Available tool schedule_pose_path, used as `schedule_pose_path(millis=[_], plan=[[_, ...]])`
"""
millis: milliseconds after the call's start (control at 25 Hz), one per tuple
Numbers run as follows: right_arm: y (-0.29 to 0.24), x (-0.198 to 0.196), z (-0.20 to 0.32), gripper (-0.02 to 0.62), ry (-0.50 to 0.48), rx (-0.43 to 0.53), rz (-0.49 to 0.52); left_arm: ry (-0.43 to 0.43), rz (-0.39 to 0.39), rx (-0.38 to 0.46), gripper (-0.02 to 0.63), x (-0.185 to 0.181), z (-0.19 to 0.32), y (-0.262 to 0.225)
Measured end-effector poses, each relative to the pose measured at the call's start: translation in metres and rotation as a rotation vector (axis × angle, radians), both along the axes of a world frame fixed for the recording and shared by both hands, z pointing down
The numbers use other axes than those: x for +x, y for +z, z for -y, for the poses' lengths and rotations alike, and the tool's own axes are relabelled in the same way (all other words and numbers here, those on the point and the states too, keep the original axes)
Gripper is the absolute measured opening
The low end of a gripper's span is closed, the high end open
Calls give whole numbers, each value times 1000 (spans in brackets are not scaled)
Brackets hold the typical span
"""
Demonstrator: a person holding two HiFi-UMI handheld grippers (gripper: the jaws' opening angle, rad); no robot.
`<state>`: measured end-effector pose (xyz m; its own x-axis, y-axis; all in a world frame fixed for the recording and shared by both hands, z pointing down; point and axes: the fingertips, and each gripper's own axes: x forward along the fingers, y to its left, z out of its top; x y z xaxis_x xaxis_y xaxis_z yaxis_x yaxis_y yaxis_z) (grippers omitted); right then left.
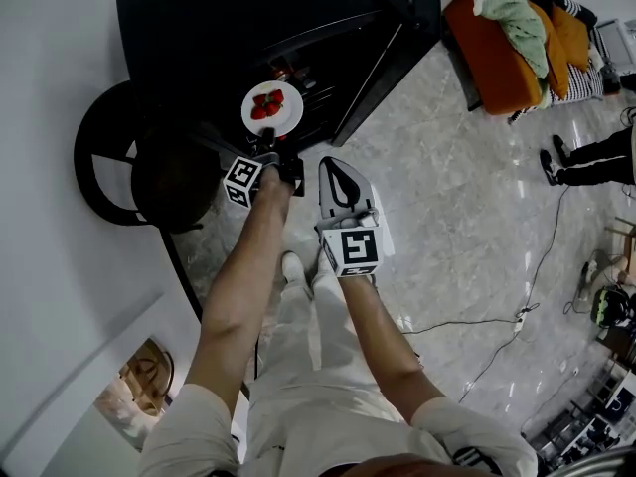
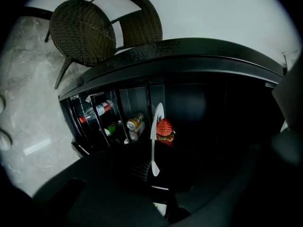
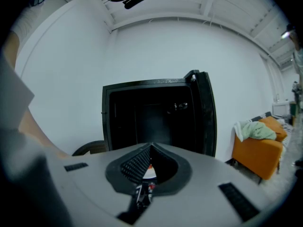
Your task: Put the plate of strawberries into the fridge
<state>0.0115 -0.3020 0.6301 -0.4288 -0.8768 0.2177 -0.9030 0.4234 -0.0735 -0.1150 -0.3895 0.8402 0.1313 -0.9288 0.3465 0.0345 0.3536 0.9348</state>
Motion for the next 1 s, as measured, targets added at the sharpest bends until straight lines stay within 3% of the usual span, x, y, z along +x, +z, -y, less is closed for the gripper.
schedule_pose_path(millis=[360,1000], plan=[[3,-3,0,12,-1,-11,-3,43,21,-22,11,4,11,5],[6,-9,-1,12,-23,-30,23,40,-48,-11,11,8,33,7]])
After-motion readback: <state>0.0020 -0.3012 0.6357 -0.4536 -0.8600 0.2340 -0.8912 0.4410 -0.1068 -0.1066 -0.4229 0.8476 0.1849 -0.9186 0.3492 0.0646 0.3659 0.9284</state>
